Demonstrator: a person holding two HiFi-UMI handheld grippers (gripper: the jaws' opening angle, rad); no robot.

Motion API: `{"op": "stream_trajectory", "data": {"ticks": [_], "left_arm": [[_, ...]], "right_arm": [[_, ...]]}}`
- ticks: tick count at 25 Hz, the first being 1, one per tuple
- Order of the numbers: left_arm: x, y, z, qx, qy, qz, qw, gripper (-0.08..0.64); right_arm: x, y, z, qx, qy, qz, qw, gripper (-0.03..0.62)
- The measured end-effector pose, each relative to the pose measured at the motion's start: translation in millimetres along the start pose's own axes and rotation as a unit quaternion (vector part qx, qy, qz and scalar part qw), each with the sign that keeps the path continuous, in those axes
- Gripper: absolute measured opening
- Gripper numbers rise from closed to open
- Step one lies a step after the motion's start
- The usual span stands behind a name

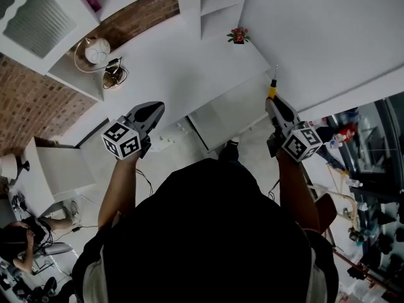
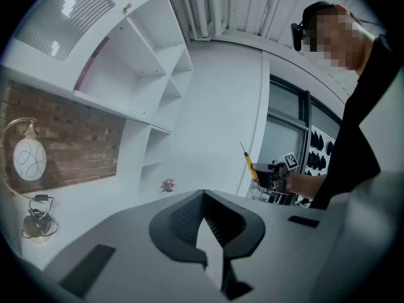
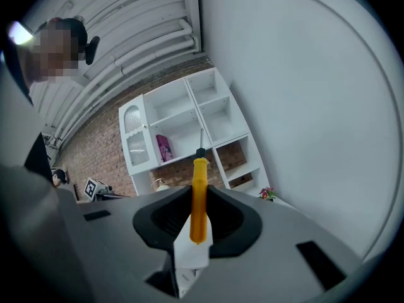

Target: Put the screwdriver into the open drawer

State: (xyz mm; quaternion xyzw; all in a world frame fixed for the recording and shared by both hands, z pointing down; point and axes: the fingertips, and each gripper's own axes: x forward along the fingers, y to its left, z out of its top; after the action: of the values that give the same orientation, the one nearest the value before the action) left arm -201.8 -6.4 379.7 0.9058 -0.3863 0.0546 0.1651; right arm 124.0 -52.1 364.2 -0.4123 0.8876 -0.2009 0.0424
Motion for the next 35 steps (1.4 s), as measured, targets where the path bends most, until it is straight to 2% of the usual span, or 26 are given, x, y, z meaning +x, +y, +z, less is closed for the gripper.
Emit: {"op": "stream_trajectory", "data": {"ticks": [15, 35], "left_arm": [[63, 27, 13, -0.013, 0.011, 0.016, 0.9997, 0.015], [151, 59, 35, -0.033, 0.014, 0.051, 0.9981, 0.015]], "right_arm": [[55, -63, 12, 0.017, 0.022, 0.019, 0.999, 0.083], [123, -149, 27, 0.022, 0.081, 0.053, 0.995, 0.083]]}}
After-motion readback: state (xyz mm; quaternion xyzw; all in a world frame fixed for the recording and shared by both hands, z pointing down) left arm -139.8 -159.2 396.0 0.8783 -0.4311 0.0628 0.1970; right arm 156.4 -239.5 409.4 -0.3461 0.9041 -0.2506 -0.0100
